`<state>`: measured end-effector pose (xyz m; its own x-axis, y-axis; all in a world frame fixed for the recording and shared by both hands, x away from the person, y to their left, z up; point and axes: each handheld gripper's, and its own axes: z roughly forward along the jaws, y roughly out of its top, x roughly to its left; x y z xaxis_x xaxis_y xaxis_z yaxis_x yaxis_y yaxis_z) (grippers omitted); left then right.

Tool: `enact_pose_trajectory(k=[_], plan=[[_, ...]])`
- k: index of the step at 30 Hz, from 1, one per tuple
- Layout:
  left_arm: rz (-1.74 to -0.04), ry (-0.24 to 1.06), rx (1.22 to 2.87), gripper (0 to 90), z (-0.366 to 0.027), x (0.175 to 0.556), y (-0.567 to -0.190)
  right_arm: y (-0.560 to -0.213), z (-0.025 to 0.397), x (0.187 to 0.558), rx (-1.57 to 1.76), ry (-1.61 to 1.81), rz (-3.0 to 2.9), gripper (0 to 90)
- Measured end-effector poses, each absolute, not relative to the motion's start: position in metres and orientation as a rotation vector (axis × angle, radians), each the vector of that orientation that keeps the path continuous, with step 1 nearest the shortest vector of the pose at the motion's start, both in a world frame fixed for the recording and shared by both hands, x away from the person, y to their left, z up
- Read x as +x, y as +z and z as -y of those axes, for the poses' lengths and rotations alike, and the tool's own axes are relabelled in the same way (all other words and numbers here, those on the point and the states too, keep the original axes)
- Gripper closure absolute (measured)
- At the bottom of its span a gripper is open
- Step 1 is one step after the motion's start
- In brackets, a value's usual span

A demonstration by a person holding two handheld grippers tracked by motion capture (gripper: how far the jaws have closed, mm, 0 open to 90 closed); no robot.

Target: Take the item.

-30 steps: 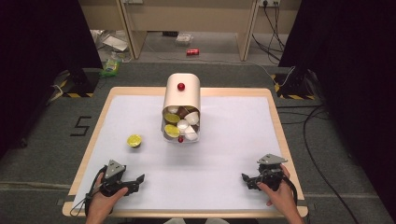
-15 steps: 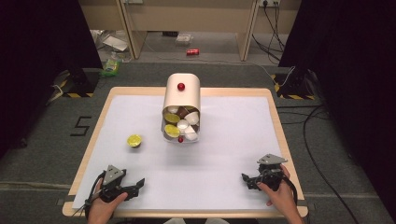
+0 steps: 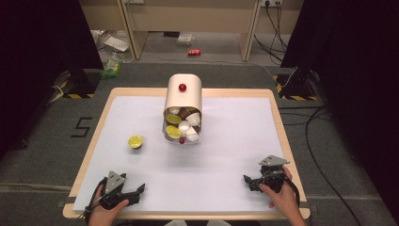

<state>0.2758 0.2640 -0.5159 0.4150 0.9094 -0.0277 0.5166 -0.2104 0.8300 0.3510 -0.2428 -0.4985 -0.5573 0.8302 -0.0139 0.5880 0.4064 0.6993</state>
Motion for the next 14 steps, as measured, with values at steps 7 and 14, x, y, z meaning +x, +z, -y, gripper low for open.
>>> enact_pose_trajectory(k=[7, 14], plan=[[-1.201, 0.622, 1.842, 14.3, -0.2656, 0.2743, -0.5194, -0.4986, 0.2428, 0.351, 1.215, 0.931, -2.306, 0.4], [-1.196, 0.621, 1.842, 14.1, -0.2663, 0.2745, -0.52, -0.4985, 0.2428, 0.351, 1.221, 0.932, -2.308, 0.3]])
